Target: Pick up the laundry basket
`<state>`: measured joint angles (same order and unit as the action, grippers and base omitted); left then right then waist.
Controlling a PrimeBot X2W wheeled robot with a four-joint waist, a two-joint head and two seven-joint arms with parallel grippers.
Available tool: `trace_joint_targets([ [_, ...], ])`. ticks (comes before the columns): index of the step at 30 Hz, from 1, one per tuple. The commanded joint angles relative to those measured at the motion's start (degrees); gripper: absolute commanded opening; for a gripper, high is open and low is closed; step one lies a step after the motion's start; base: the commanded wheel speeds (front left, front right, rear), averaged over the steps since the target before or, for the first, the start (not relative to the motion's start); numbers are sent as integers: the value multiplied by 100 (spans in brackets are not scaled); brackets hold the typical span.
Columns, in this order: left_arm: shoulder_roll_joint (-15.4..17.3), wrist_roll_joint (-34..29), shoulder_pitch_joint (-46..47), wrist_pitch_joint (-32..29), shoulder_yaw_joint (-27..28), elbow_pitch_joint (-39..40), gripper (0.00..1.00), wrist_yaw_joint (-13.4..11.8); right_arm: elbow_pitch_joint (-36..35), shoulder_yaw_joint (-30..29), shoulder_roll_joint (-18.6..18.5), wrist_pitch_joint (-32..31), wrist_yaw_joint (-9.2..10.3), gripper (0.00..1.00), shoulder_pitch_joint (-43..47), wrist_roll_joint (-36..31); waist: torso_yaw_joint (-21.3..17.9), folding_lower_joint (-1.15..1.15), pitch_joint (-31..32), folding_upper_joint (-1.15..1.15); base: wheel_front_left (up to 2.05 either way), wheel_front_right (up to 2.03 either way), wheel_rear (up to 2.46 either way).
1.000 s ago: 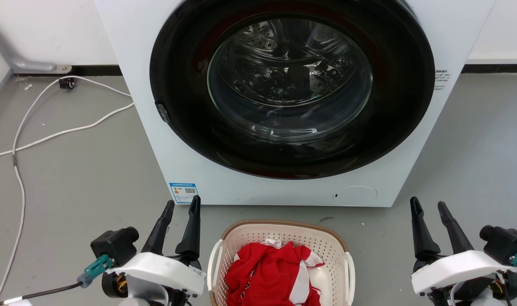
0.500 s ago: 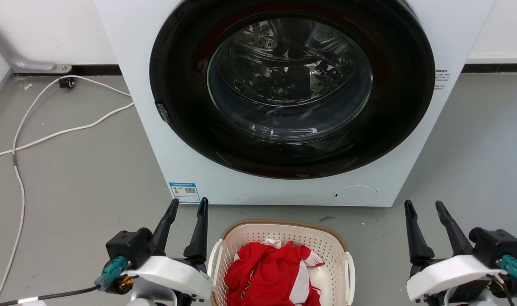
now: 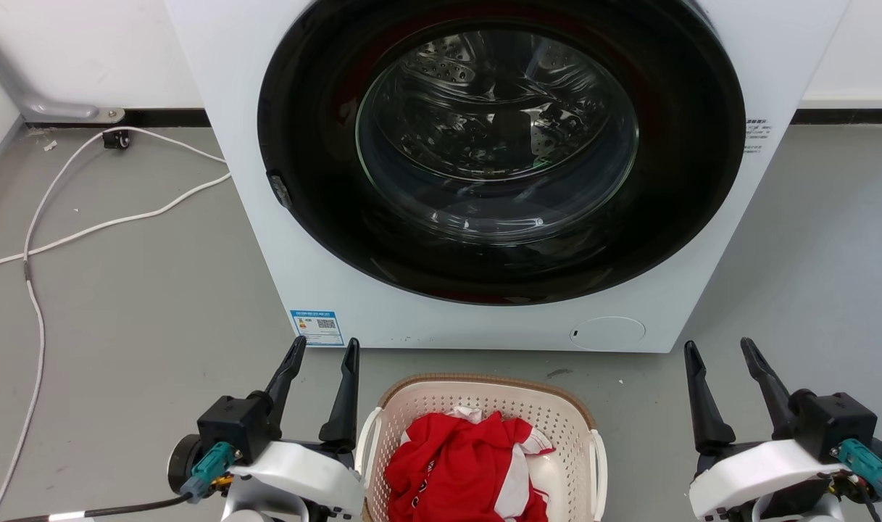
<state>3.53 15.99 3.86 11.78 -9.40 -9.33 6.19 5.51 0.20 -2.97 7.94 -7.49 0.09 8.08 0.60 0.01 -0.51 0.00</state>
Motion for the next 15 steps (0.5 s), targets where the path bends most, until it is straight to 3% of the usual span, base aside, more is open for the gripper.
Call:
trace_joint_targets([
  [1,23,-118,-23,44,-8,27,100,-25,-60,7,8,39,0,100,35,-105,0,0,-1,0,0,0,0],
  [15,-8,-714,-19,199,-21,-13,100,-48,-162,6,12,138,1,100,117,-423,12,0,-27,0,0,0,0],
])
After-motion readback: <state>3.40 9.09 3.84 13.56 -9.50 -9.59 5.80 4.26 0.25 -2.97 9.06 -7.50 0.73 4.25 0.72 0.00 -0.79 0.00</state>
